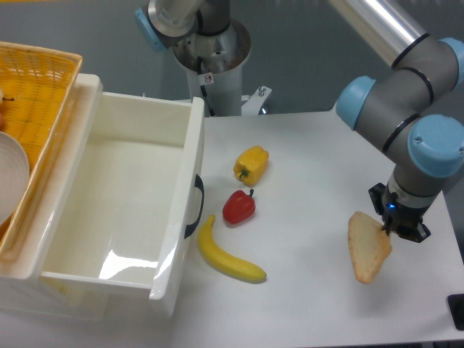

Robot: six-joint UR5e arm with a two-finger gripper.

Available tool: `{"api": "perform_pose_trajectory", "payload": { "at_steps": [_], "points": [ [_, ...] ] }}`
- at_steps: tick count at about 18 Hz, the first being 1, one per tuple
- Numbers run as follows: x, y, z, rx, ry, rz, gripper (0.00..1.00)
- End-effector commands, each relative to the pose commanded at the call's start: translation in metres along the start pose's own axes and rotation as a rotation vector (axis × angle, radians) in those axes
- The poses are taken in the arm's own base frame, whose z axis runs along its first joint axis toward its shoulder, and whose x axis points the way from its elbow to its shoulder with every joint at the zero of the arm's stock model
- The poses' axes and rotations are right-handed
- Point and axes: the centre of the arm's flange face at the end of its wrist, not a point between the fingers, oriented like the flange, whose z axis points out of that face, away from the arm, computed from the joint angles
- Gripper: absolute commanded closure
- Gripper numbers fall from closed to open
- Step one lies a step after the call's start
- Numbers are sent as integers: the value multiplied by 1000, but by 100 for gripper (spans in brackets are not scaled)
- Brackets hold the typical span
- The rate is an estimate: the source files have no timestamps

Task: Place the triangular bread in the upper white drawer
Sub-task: 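Hold the triangular bread slice in the gripper and begin lifting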

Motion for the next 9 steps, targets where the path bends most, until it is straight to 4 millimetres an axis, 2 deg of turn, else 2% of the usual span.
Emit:
{"api": "perform_pose_trajectory", "payload": {
  "at_steps": [5,9],
  "points": [
    [3,0,-5,-1,9,0,100],
    [11,-14,-20,0,5,11,100]
  ]
}}
